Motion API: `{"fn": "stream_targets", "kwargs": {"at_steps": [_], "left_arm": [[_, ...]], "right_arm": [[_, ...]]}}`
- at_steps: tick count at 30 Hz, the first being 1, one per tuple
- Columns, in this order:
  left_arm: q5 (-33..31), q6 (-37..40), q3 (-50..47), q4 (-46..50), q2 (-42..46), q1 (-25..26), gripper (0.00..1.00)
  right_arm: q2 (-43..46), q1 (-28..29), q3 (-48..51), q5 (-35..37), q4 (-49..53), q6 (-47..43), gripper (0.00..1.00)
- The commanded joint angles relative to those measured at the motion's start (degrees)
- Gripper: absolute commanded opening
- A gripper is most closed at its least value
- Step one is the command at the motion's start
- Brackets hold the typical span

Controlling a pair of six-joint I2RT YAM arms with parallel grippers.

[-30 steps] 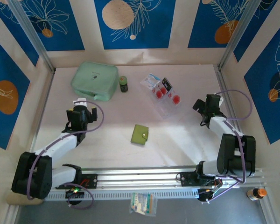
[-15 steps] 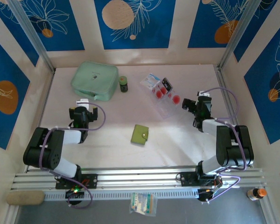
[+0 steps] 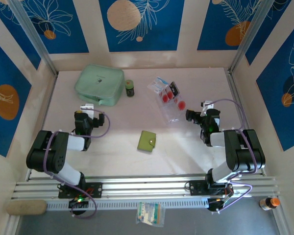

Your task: Put the credit cards into the card holder

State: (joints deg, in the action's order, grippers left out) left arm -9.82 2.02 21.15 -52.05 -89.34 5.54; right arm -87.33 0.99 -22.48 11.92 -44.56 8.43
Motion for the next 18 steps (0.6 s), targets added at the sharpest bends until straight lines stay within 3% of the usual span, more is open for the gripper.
{"fn": "stream_targets", "kwargs": {"at_steps": [1, 5, 18], "left_arm": [[2.88, 0.09, 0.85, -0.83, -0.54, -0.88, 0.99], [2.88, 0.17, 0.74, -1.12, -0.57, -0.93, 1.0], [2.53, 0.26, 0.65, -1.21, -0.57, -0.72, 1.0]], "right_arm": [[-0.19, -0.39, -1.01, -1.29, -2.64, -1.17, 0.99], [-0.03, 1.08, -0.51, 0.95, -3.67, -2.02, 0.99], [-0.06, 0.15, -0.96, -1.22, -2.72, -1.87, 0.99]]}}
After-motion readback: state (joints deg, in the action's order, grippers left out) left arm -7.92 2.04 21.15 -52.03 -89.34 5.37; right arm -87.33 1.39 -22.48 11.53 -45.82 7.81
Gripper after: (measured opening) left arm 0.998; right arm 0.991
